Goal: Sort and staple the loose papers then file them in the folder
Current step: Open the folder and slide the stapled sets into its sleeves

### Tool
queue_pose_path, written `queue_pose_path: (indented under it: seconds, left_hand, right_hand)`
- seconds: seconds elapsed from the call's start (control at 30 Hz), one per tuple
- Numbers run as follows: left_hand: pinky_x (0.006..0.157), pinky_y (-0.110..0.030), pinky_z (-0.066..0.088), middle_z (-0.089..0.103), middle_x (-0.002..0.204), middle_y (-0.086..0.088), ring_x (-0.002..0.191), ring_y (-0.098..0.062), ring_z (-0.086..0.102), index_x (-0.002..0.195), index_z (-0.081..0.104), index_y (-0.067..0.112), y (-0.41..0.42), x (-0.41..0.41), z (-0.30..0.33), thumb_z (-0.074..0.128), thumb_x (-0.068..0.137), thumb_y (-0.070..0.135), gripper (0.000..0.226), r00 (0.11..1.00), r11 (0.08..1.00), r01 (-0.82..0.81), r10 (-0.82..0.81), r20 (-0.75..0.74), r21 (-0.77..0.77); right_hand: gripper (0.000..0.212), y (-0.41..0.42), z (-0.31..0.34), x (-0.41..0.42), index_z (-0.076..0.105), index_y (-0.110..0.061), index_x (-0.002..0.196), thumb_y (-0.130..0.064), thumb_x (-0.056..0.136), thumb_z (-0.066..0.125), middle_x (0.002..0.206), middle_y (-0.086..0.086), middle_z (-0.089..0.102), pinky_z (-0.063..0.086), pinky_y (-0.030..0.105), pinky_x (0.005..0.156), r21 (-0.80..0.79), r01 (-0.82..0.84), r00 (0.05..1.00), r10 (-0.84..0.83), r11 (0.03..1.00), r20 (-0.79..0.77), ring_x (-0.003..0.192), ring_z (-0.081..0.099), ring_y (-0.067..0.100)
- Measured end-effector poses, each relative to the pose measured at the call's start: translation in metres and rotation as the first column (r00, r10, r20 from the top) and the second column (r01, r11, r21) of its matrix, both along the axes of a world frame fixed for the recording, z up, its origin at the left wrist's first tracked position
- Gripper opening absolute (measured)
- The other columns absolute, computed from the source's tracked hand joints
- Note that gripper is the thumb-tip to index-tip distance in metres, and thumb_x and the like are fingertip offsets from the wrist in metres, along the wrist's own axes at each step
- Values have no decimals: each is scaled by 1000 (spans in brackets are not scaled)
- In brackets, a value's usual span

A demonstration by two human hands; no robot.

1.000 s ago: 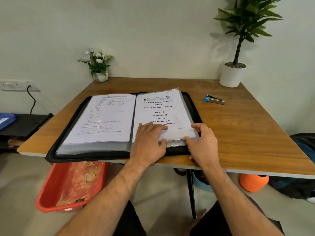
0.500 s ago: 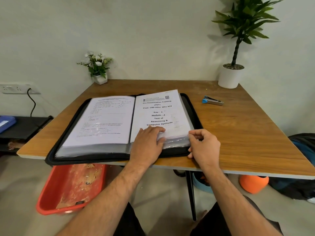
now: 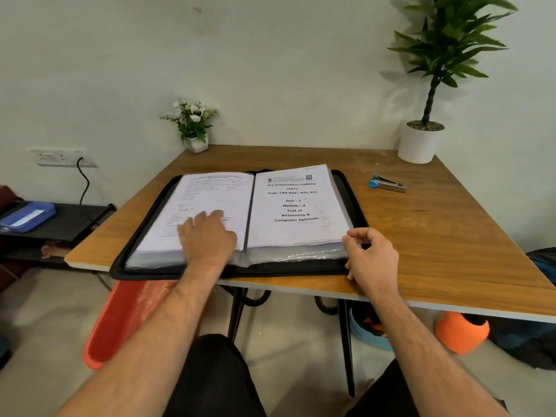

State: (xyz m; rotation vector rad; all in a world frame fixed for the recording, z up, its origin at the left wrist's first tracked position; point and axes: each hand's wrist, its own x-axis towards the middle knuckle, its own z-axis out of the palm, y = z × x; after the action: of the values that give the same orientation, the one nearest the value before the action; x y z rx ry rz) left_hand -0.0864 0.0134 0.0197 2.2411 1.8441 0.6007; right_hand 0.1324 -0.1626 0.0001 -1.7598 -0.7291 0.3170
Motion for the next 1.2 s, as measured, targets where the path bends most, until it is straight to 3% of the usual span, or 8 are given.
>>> queue_pose_path:
  seconds: [0.1,0.2,0.3,0.5,0.7,1.0,1.1,1.2]
  left_hand:
    - [121,-61,9,27,160,-22,149,-46,17,152,36,21,25,-29,5,52,94,45,65,955,915,-282,238,-178,-288]
    - [119,-68,5,10,164,-29,151,-50,5,159,21,19,35,-41,11,58,87,69,95,946,854,-324,279,-167,-408]
    - [115,-71,16,21,161,-28,148,-49,17,158,21,19,38,-48,14,65,73,80,115,939,841,-345,307,-158,-417]
    - [105,-52,35,42,141,-19,130,-36,38,142,40,14,42,-74,17,73,60,84,113,915,866,-404,382,-133,-294]
    - [96,-47,43,41,142,-20,130,-37,37,142,40,9,50,-83,20,82,79,51,87,922,889,-355,384,49,-289]
    - [101,-46,41,40,141,-26,127,-41,39,134,49,6,61,-99,18,62,89,13,48,875,868,-432,469,120,-246]
    - [84,-47,56,60,123,-25,104,-40,61,120,58,2,67,-113,14,68,80,8,42,762,812,-456,568,311,-365]
    - [75,-38,57,71,102,-16,81,-29,66,107,64,-2,67,-112,19,74,80,-1,29,521,779,-263,611,596,-569]
  right_hand:
    - [11,-2,0,0,65,-17,106,-20,96,65,96,-5,67,48,18,40,-26,11,1000,-10,1000,21,47,61,6]
    - [9,-2,1,0,66,-17,105,-19,96,64,95,-4,67,48,19,40,-42,22,999,-20,999,45,51,63,10]
    - [7,-1,1,-1,67,-19,101,-18,95,63,94,-3,69,48,20,39,-34,31,999,-30,999,29,55,64,15]
    - [6,4,1,-9,67,-19,100,-17,96,63,91,-2,69,48,19,39,-37,2,1000,-1,999,28,56,64,15]
    - [7,5,3,-10,67,-18,102,-17,96,63,86,-1,69,48,19,39,-33,-7,1000,8,999,30,57,64,15]
    - [7,6,3,-9,67,-18,100,-16,96,62,82,-1,69,48,20,38,-24,0,1000,0,1000,31,53,63,14]
    - [6,6,3,-9,67,-18,100,-16,96,62,85,-2,68,49,20,38,-18,-1,1000,1,1000,31,54,64,14]
    - [6,5,1,-7,67,-18,101,-16,96,62,85,-3,68,49,20,38,-15,0,1000,0,1000,28,54,63,13]
